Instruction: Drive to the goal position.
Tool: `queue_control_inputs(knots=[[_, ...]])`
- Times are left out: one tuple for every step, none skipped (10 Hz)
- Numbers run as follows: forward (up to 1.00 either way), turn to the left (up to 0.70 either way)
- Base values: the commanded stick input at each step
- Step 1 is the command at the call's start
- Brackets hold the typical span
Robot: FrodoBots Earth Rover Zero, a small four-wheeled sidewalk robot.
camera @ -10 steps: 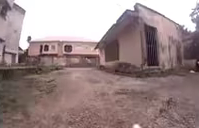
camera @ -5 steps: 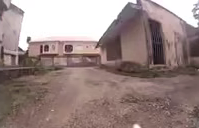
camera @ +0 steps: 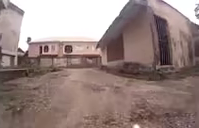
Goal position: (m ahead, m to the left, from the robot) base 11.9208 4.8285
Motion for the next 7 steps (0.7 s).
queue_control_inputs(knots=[[1.0,0.0],[1.0,-0.04],[1.0,-0.2],[1.0,-0.27],[1.0,-0.27],[0.51,-0.36],[0.0,-0.45]])
